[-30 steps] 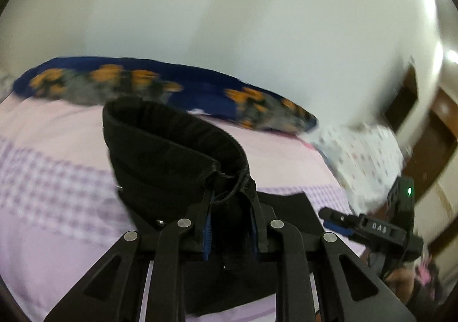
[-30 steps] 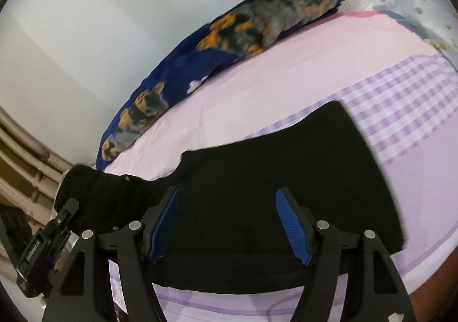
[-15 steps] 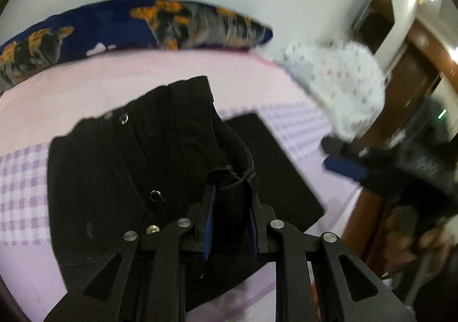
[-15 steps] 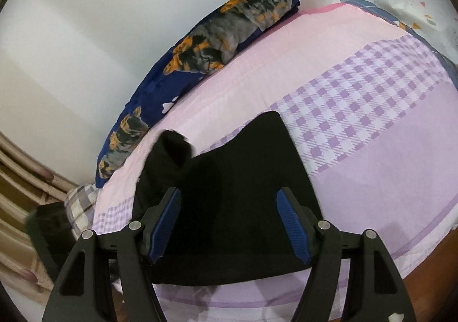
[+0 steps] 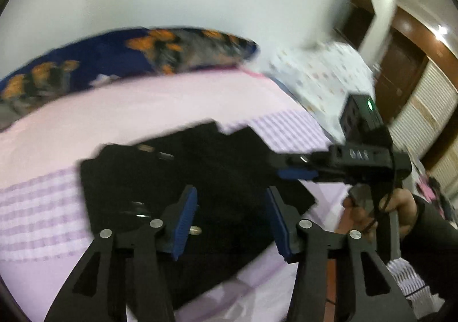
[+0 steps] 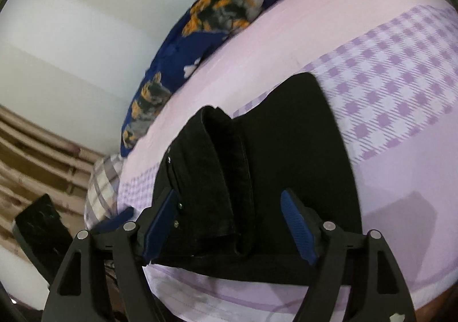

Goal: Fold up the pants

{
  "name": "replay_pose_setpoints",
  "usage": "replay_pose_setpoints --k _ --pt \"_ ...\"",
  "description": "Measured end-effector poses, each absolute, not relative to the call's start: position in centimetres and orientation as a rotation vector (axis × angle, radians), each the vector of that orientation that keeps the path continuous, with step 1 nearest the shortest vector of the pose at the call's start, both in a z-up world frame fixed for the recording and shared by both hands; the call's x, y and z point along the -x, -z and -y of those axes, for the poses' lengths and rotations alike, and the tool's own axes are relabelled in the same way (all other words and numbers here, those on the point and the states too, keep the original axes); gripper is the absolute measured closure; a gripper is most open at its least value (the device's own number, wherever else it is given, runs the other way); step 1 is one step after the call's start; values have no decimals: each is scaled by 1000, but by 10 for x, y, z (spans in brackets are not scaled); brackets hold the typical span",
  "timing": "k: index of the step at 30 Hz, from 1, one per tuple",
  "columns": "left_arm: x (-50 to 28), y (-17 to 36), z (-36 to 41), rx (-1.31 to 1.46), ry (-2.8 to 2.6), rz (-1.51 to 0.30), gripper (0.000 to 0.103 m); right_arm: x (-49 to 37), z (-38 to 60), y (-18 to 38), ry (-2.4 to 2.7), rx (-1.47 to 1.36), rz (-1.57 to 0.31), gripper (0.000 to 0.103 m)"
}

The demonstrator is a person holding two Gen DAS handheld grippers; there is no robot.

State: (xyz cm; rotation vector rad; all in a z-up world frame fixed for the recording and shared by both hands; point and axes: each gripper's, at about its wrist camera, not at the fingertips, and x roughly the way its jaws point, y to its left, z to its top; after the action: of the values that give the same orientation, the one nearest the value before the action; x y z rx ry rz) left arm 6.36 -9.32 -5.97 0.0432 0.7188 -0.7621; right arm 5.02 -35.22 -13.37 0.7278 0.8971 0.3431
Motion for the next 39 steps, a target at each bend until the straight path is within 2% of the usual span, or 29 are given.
replay_pose_setpoints --k 7,15,22,30,34,39 --pt "-99 81 31 39 510 -798 52 -83 342 147 -409 -701 -1000 30" --pt "-105 116 20 60 490 -873 52 -105 346 163 -460 -733 -1040 33" --pt "-106 128 39 15 503 -879 52 -115 352 168 -499 -734 -1041 55" --pt "-113 134 44 9 504 -891 51 -130 322 167 -638 -642 -1054 57" --pt "-114 136 43 11 507 -886 50 -135 312 172 -622 -659 -1062 74" --pt "-116 135 41 29 508 -891 50 -118 309 151 -541 -688 -1018 86"
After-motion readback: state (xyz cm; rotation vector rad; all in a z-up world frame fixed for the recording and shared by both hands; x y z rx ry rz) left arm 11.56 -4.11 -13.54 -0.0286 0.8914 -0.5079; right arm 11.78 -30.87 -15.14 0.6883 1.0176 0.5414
